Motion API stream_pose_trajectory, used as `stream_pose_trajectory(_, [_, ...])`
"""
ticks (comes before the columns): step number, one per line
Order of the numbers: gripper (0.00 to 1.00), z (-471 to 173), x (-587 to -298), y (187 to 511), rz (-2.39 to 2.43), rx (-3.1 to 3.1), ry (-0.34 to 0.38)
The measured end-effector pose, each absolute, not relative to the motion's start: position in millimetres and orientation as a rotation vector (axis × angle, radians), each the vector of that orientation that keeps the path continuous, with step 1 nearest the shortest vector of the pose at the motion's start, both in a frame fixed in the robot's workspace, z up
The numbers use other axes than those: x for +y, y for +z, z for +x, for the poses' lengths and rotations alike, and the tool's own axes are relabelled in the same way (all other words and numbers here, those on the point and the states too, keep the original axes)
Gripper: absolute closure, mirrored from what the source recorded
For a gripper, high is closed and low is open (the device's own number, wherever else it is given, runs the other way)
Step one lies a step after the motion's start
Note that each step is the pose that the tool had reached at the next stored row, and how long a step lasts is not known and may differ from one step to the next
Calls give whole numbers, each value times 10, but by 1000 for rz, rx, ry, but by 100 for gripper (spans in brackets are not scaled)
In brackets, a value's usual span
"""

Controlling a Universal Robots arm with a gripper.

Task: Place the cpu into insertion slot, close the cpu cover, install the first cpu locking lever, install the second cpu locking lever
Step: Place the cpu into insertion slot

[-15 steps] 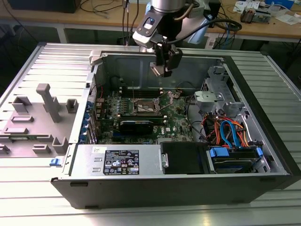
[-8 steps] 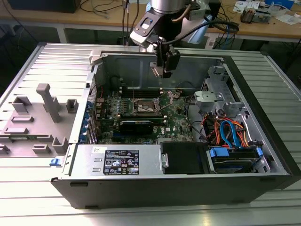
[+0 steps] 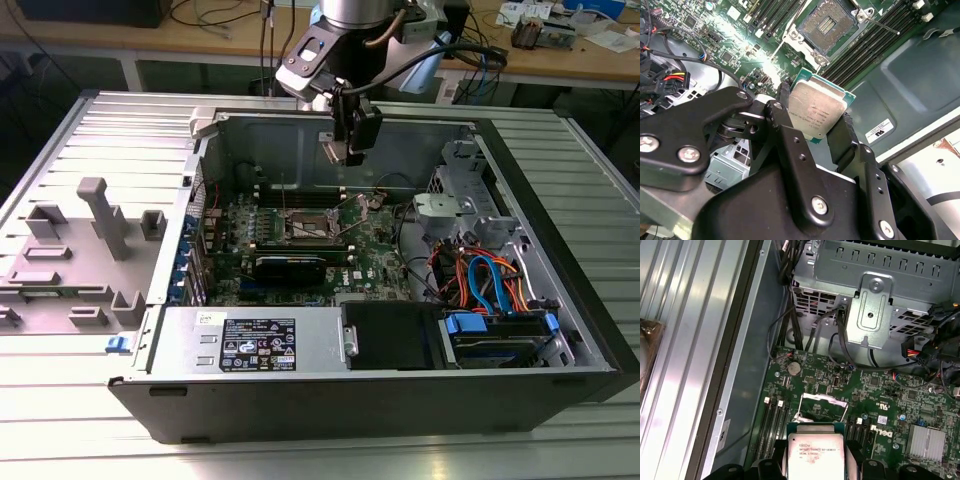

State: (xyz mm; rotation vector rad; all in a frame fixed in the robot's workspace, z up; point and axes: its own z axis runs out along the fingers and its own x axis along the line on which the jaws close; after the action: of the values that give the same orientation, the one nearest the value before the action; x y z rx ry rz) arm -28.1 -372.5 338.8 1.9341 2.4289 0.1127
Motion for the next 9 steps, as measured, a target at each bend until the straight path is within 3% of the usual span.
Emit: stream_pose_trajectory(9, [46, -280, -3725, 3385, 1946, 2418, 112])
